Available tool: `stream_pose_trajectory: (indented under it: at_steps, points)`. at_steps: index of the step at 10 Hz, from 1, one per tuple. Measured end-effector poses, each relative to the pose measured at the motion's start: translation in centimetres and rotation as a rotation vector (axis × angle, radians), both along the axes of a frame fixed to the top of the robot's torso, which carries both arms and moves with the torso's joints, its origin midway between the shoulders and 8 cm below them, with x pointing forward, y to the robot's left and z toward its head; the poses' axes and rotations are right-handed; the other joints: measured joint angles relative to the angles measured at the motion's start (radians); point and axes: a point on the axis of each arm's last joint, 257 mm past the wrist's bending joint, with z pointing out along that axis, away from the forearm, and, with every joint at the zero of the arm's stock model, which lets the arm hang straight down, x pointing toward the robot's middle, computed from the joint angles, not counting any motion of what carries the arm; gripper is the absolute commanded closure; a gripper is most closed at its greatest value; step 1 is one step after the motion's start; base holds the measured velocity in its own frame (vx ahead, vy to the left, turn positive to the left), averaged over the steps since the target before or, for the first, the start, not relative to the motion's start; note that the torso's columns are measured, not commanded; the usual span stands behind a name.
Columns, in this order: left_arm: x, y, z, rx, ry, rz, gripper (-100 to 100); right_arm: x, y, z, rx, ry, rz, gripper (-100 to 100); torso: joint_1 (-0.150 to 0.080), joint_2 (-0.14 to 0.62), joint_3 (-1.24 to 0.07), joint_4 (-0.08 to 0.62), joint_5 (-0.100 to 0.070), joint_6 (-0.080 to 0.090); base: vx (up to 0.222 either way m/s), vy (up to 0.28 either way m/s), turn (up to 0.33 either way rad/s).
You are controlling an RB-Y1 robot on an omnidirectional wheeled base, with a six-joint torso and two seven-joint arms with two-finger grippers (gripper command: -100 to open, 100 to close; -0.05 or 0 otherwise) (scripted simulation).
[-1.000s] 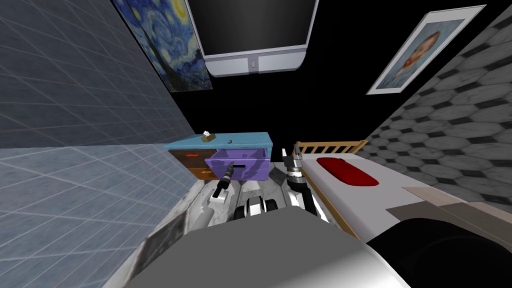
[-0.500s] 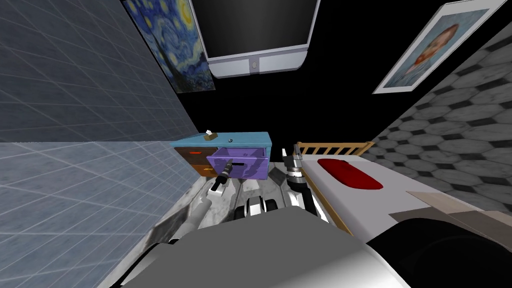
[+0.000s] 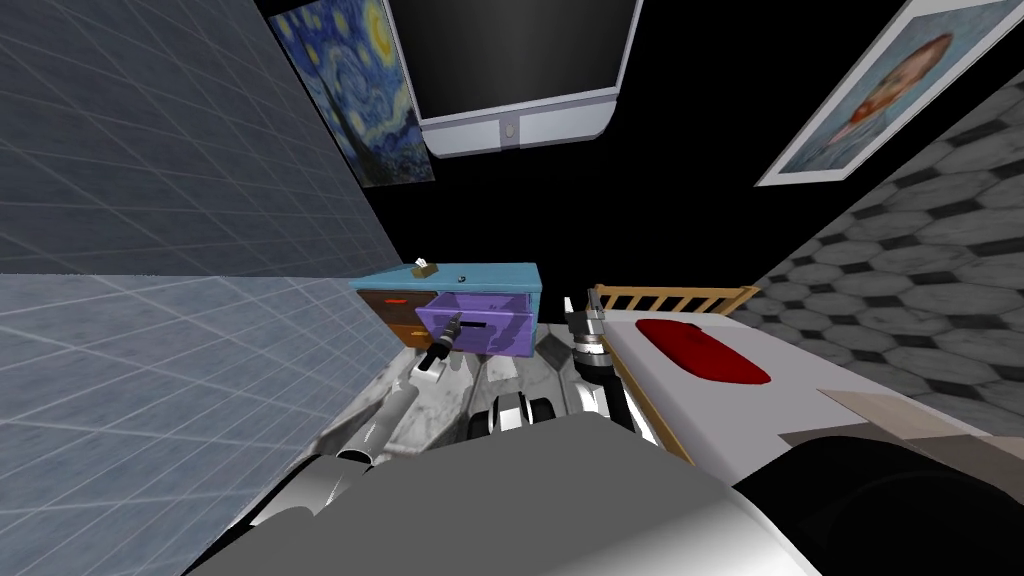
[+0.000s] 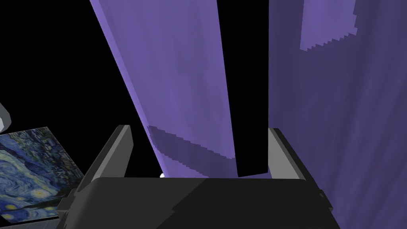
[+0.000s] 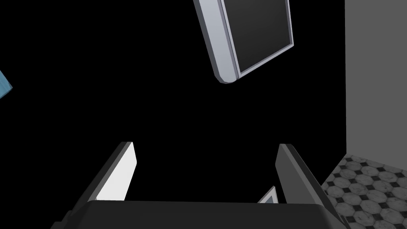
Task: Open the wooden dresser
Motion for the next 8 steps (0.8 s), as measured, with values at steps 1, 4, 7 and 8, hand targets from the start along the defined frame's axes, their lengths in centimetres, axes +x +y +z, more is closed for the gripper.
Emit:
stream_pose_trajectory:
  at_steps: [1,4,7,8]
  points:
    - [0.51,0.73,0.35,0.002,0.004,0.000,-100,0.00,0.00,0.00,0.000,0.000,0.000,0,0.000,0.003,0.002,0.002,-0.001,-0.002,-0.054,-0.064,0.050]
    - [1.08,1.38,0.15,0.003,0.017,0.005,0,0.00,0.00,0.00,0.000,0.000,0.000,0,0.002,0.002,0.001,0.001,0.000,0.000,-0.005,-0.007,0.002]
    - [0.96,1.41,-0.18,0.003,0.023,0.007,0,0.00,0.00,0.00,0.000,0.000,0.000,0,0.000,0.000,0.000,-0.001,0.001,0.000,0.000,0.000,0.000]
    - [0.94,1.43,-0.24,0.004,0.024,0.007,0,0.00,0.00,0.00,0.000,0.000,0.000,0,0.000,-0.001,0.000,-0.002,0.001,0.000,0.000,0.000,0.000]
